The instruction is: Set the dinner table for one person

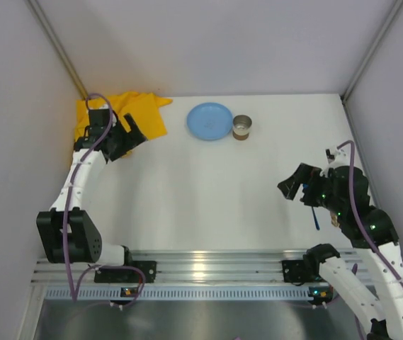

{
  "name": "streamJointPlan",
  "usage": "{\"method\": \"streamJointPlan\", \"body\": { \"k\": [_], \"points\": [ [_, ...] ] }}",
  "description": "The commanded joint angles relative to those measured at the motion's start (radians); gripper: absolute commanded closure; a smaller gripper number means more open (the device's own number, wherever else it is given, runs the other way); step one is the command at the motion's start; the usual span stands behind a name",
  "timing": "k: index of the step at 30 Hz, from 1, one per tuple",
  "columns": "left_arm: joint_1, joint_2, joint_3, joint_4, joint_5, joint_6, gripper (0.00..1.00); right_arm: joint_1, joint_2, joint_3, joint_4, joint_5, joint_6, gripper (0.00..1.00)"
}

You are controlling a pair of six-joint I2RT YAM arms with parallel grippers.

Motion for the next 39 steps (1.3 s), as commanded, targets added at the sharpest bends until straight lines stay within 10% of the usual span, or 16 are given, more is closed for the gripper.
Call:
{"method": "streamJointPlan", "body": {
  "k": [1, 12, 19, 27, 31, 36, 39],
  "points": [
    [-0.008, 0.101, 0.070, 0.080, 0.190, 0.027, 0.02, 0.006, -0.025, 0.008, -0.061, -0.020, -0.010, 0.00],
    [-0.268, 0.711, 0.717, -0.182, -0.306, 0.160, 0.02, 0.006, 0.024, 0.017, -0.130, 0.073, -0.020, 0.00],
    [-0.258, 1.020, 1.060, -0.254, -0.402, 0.157, 0.04, 0.006, 0.135, 0.018, -0.121, 0.133, 0.026, 0.00],
    [-0.155, 1.115, 1.079, -0.229, -0.337, 0.137, 0.13, 0.006, 0.230, -0.022, -0.043, 0.126, 0.091, 0.00],
    [-0.117, 1.137, 1.027, -0.225, -0.290, 0.148, 0.36, 0.006, 0.290, -0.012, -0.025, 0.130, 0.109, 0.00],
    [-0.069, 1.124, 0.955, -0.197, -0.216, 0.168, 1.00, 0.008, 0.333, -0.003, -0.009, 0.118, 0.118, 0.00],
    [-0.061, 1.082, 0.927, -0.200, -0.216, 0.181, 1.00, 0.008, 0.353, 0.000, -0.003, 0.104, 0.117, 0.00]
  ]
}}
